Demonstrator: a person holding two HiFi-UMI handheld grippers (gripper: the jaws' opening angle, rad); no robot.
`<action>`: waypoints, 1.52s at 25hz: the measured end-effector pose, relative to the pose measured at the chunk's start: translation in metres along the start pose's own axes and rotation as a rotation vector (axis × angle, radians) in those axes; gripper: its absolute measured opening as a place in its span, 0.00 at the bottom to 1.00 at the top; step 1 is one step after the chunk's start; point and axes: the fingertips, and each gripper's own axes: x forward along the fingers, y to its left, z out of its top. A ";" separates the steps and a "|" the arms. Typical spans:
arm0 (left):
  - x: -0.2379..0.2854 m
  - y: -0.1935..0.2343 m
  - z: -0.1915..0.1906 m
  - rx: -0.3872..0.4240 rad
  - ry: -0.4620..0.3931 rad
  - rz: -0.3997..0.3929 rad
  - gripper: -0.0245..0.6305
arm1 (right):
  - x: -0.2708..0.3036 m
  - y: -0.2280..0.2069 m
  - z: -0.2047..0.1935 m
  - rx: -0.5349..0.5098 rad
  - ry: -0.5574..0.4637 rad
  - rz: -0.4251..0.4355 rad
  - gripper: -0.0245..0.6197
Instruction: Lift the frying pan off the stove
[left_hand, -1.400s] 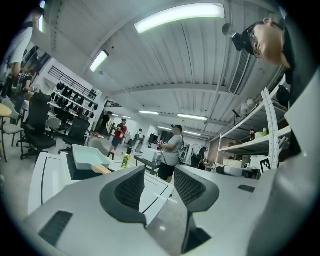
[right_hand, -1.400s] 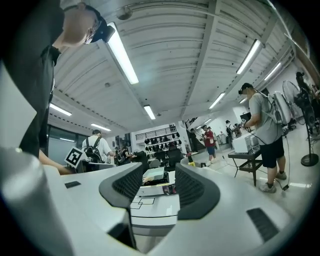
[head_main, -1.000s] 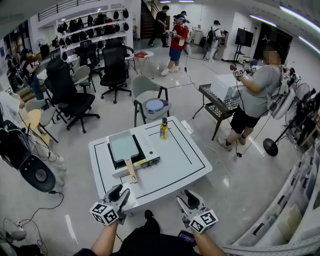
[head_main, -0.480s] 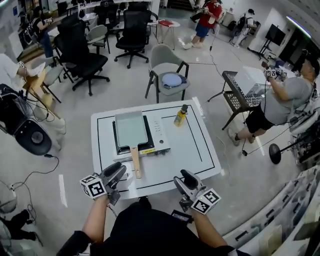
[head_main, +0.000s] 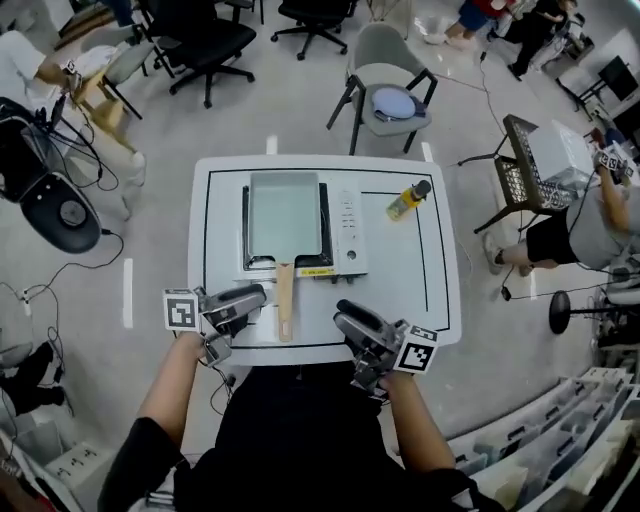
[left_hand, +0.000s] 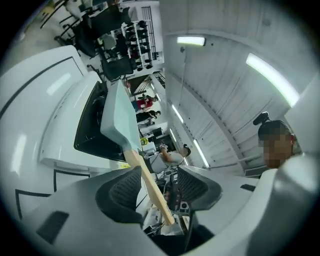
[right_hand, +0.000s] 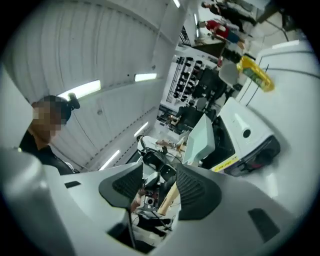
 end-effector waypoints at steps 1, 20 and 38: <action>0.004 0.004 0.001 -0.021 0.011 -0.007 0.38 | 0.008 -0.005 -0.001 0.034 0.036 0.015 0.36; 0.039 0.054 -0.015 -0.255 0.189 -0.056 0.41 | 0.088 -0.044 -0.070 0.450 0.419 0.072 0.36; 0.058 0.055 -0.021 -0.363 0.229 -0.151 0.41 | 0.110 -0.038 -0.082 0.473 0.449 0.104 0.29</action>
